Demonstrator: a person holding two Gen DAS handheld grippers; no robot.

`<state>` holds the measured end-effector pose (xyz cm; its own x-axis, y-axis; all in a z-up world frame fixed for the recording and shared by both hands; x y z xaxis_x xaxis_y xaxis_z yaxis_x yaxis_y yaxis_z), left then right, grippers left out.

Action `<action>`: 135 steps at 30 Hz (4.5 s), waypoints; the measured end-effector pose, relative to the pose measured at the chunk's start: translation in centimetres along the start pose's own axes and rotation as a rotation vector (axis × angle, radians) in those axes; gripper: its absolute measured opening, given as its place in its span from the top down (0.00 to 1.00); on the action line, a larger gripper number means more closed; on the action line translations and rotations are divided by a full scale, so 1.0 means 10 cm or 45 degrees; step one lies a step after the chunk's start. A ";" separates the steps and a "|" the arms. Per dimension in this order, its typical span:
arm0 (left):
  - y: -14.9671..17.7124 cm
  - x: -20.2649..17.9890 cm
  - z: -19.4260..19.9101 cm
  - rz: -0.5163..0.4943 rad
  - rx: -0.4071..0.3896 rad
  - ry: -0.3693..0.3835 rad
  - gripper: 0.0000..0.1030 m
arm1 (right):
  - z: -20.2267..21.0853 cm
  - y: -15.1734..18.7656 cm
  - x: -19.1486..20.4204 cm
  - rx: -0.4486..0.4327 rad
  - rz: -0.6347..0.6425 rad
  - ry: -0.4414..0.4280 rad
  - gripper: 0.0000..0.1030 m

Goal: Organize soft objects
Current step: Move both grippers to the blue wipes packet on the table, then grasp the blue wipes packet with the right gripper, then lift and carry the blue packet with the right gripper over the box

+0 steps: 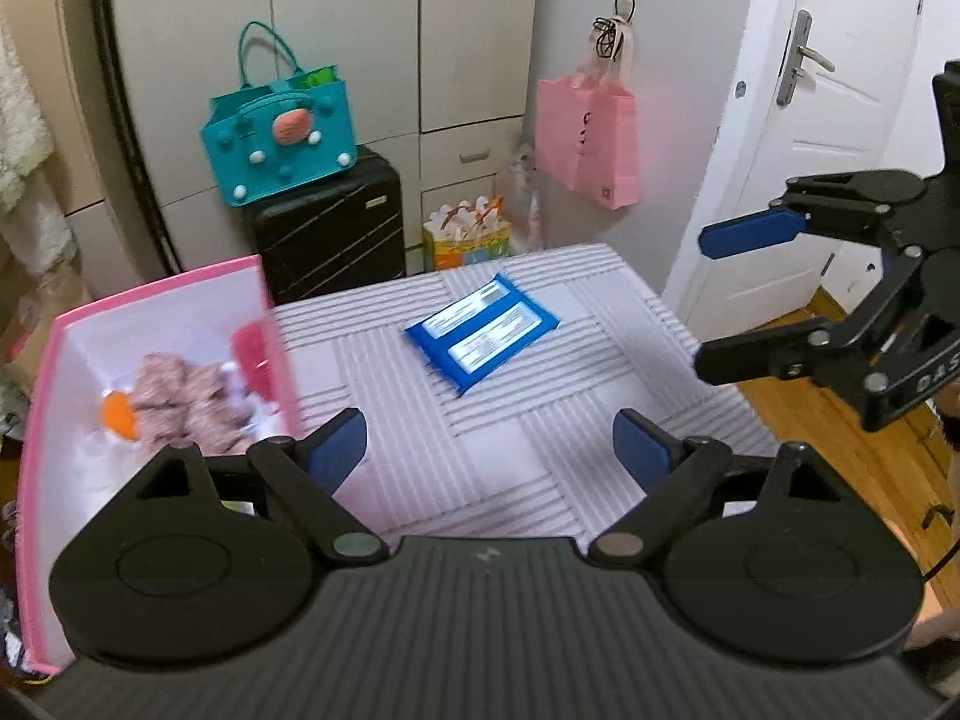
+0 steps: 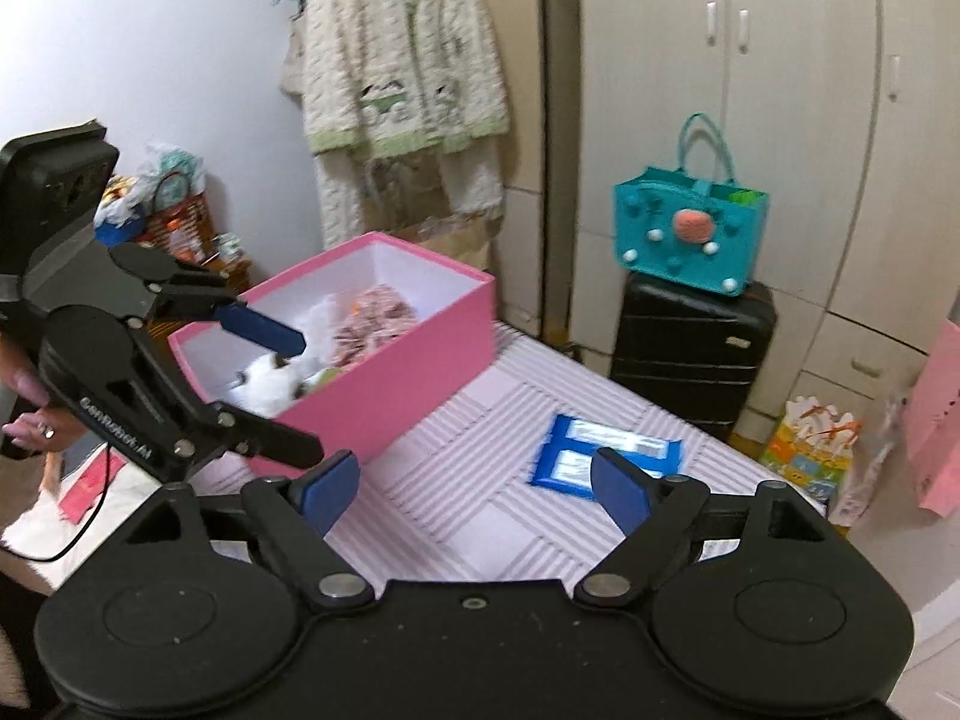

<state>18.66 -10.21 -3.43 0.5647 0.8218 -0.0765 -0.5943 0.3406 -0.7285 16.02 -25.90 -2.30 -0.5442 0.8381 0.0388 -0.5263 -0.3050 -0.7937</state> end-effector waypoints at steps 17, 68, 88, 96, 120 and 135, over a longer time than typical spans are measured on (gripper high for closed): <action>-0.03 0.03 -1.26 0.232 -0.115 -0.111 0.13 | -0.89 0.43 -1.38 -0.150 -0.215 0.069 0.21; 0.21 0.10 -1.77 0.459 -0.195 -0.049 0.60 | -1.60 0.91 -1.27 -0.028 -0.457 -0.025 0.51; 0.49 -0.28 -0.58 0.273 -0.284 0.171 0.60 | -0.56 0.99 -0.39 -0.107 -0.467 0.085 0.39; 0.67 -0.35 -0.14 0.209 -0.327 0.196 0.60 | -0.23 0.97 -0.01 -0.140 -0.401 0.112 0.38; 0.86 0.52 1.09 0.216 -0.571 -0.065 0.60 | -0.17 0.17 1.04 -0.263 -0.147 -0.059 0.67; 0.76 1.39 1.03 0.384 -0.562 -0.227 0.60 | -0.99 -0.51 1.29 -0.238 -0.102 -0.217 0.67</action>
<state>16.08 8.52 -3.00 0.2787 0.9305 -0.2376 -0.3967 -0.1138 -0.9109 18.16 -9.02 -3.78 -0.6161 0.7631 0.1951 -0.4508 -0.1384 -0.8818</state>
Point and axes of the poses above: each gripper's, at about its wrist camera, not at the fingertips, and z roughly against the way its jaws point, x to its left, y to its underside, the point moved 7 cm from there along -z, roughly the way its jaws point, and after that the axes turned 1 degree about y, right-handed, at the moved point
